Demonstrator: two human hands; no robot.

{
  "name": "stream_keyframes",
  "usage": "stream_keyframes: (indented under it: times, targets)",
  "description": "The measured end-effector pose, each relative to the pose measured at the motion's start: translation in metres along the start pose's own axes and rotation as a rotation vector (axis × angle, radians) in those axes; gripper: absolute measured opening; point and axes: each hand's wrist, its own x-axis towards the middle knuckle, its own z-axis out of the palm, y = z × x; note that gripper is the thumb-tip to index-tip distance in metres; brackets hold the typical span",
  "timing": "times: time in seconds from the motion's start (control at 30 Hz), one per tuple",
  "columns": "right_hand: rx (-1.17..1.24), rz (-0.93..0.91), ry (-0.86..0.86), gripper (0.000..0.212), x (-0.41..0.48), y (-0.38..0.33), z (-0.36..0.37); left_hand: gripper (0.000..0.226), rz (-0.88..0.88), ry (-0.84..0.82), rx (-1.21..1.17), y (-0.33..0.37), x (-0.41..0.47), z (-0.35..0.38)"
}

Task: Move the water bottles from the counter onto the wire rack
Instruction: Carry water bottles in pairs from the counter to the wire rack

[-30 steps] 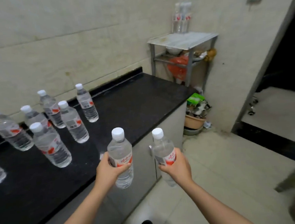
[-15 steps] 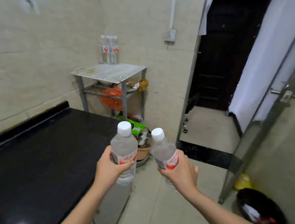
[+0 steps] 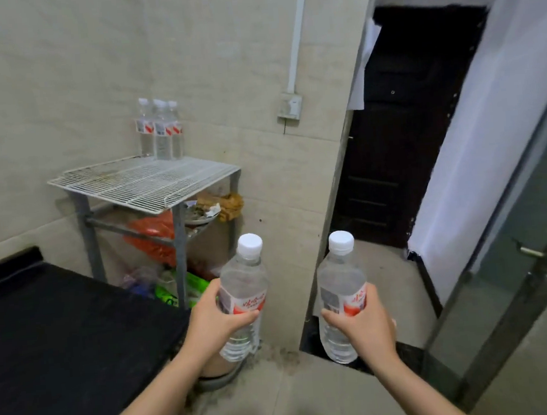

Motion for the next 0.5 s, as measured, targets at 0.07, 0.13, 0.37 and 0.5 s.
stream_keyframes:
  times: [0.07, 0.13, 0.37, 0.5]
  targets:
    - [0.048, -0.037, -0.014, 0.050, 0.045, 0.004, -0.004, 0.049, -0.001, 0.051, -0.033, -0.002, 0.029, 0.023]
    - [0.096, -0.077, -0.044, 0.050, 0.086, 0.008, -0.001, 0.048, -0.011, 0.125, -0.069, -0.004, 0.057, 0.039]
    - [0.231, -0.189, -0.161, 0.055, 0.204, 0.008, 0.032, 0.052, -0.026, 0.414, -0.038, 0.004, 0.115, 0.047]
    - [0.312, -0.234, -0.233, 0.059, 0.248, -0.014, 0.066, 0.049, -0.048, 0.544, 0.028, 0.014, 0.137, 0.028]
